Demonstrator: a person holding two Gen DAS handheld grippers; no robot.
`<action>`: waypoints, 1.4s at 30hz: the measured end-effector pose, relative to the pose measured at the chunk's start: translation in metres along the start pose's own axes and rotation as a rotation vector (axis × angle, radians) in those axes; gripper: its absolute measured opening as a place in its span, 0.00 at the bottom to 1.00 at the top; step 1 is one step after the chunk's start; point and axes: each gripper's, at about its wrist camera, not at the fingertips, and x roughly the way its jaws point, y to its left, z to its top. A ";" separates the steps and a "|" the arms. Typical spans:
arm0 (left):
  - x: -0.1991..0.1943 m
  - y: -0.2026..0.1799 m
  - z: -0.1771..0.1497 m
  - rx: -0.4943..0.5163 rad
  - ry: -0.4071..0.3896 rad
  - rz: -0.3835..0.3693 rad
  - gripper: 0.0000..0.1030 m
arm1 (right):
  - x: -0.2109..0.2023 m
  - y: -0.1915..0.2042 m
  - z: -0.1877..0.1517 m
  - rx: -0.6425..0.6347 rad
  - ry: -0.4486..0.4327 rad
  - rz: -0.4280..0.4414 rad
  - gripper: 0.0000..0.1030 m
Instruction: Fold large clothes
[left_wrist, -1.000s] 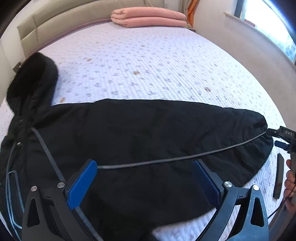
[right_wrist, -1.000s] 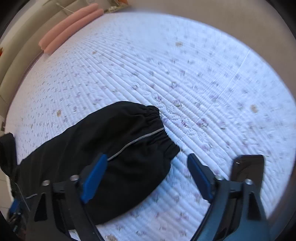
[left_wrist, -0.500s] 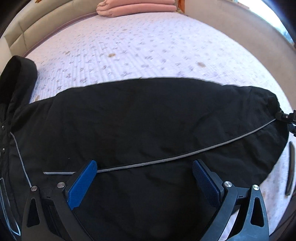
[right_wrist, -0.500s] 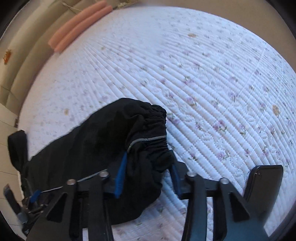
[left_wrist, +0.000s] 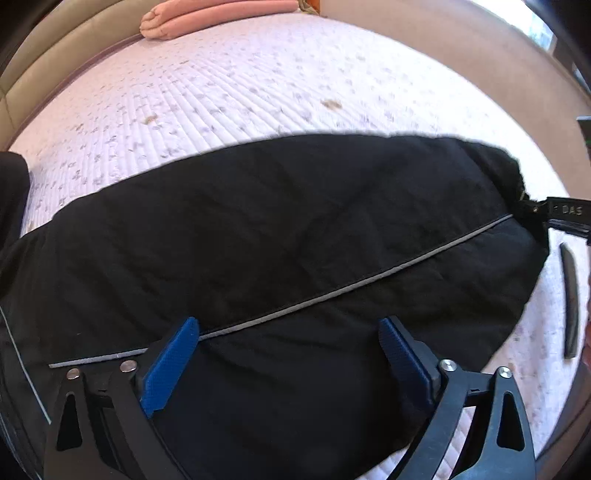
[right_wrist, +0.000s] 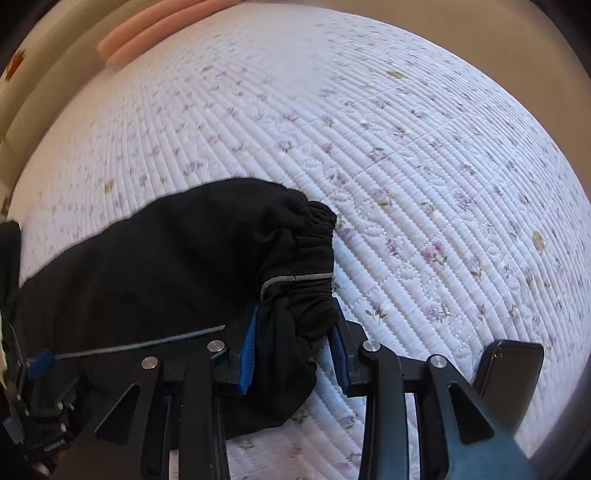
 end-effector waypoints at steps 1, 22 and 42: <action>-0.011 0.008 -0.002 -0.021 -0.017 -0.014 0.90 | -0.006 0.004 0.001 0.003 -0.008 -0.004 0.35; -0.187 0.276 -0.187 -0.429 -0.058 0.121 0.90 | -0.139 0.358 -0.142 -0.443 -0.123 0.323 0.19; -0.201 0.432 -0.294 -0.723 -0.048 0.235 0.90 | -0.026 0.598 -0.291 -0.623 0.167 0.332 0.26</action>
